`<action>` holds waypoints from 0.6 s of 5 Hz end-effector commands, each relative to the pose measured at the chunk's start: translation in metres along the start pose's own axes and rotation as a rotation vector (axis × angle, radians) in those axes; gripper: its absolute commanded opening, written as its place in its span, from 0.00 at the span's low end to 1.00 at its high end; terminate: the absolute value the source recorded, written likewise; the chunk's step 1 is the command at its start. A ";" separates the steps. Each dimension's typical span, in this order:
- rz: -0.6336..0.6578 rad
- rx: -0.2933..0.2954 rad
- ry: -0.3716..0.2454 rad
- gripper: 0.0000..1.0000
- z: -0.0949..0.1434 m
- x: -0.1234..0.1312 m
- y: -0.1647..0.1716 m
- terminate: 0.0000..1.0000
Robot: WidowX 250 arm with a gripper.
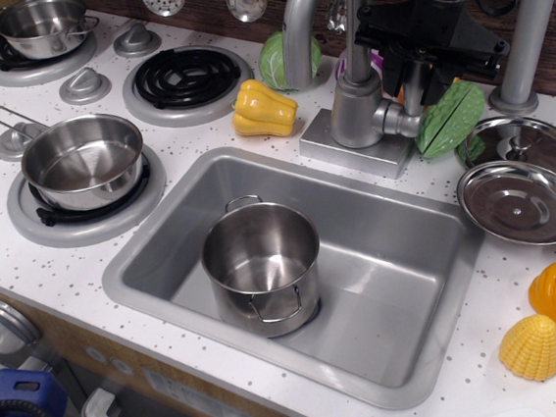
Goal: Turn lever vertical to front
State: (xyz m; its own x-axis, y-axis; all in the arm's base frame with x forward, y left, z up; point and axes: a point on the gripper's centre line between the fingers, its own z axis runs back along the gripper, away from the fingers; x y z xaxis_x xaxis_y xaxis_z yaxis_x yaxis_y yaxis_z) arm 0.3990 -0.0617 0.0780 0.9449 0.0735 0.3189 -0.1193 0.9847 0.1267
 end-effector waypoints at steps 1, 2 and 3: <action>0.022 -0.100 0.039 0.00 0.014 -0.018 -0.017 0.00; 0.014 -0.142 0.102 0.00 0.007 -0.026 -0.018 0.00; -0.004 -0.193 0.156 0.00 -0.005 -0.032 -0.018 0.00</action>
State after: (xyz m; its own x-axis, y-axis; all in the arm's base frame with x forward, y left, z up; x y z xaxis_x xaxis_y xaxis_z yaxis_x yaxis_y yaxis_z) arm 0.3723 -0.0725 0.0556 0.9837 0.1002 0.1491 -0.0927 0.9941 -0.0564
